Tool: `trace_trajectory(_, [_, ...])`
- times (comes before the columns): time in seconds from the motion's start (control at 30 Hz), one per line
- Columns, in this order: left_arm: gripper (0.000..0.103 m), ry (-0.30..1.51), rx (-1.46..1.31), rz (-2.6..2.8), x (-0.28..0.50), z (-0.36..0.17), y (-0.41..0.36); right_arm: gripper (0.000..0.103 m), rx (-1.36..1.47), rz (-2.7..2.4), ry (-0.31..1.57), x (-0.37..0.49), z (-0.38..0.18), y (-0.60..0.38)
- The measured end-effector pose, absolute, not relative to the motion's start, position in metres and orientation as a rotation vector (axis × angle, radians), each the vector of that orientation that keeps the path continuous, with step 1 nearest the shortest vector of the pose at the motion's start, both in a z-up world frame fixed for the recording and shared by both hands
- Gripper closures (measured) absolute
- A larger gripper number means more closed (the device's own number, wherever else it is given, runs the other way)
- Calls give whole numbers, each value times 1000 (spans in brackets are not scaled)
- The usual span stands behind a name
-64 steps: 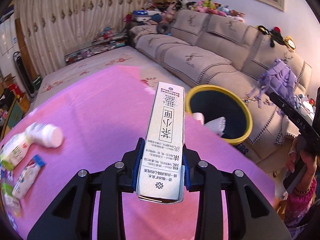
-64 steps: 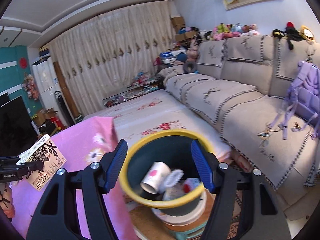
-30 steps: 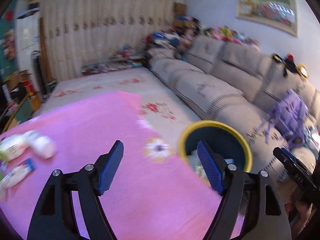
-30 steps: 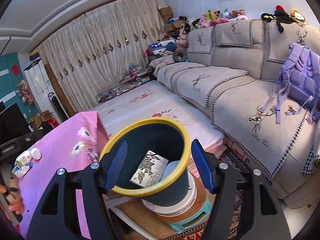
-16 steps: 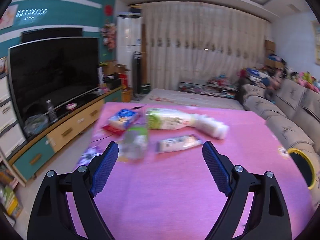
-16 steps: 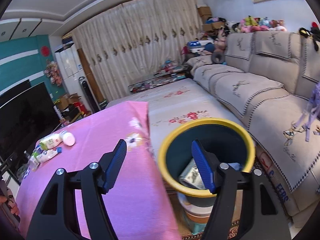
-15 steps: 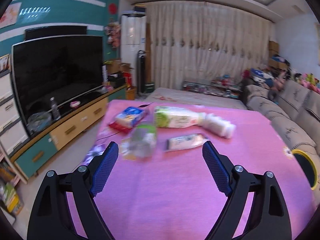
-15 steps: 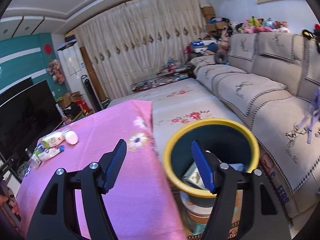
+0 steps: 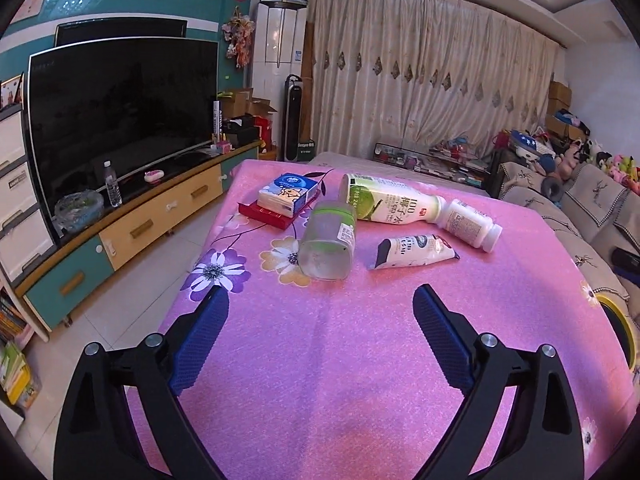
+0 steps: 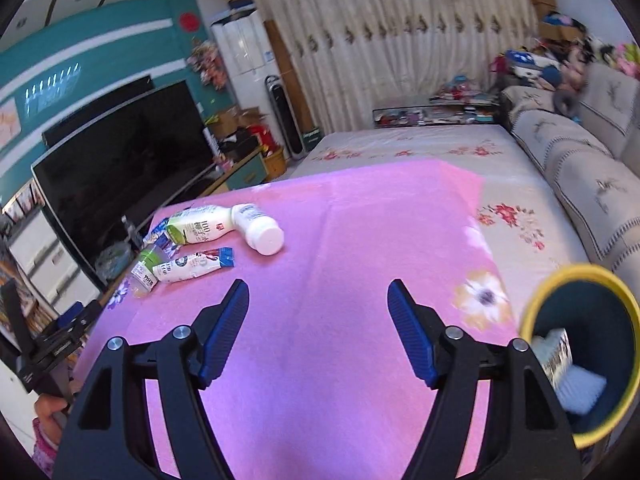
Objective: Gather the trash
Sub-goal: 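Grasp the white supplement bottle with the right gripper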
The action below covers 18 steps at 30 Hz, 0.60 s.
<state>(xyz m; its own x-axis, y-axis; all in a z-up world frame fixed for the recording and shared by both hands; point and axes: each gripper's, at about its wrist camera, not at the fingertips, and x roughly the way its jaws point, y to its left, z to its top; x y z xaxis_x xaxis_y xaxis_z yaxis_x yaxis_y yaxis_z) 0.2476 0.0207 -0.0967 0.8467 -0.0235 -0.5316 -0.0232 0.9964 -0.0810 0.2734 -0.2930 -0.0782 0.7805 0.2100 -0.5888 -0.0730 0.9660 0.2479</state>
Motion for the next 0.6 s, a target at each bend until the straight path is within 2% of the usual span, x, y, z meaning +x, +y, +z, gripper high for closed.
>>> trace_trajectory(0.37, [10, 555, -63, -40, 243, -95, 14, 35, 51, 227, 751, 410, -109, -209])
trace_trajectory(0.6, [10, 569, -51, -62, 243, -96, 9, 32, -40, 226, 785, 454, -130, -186])
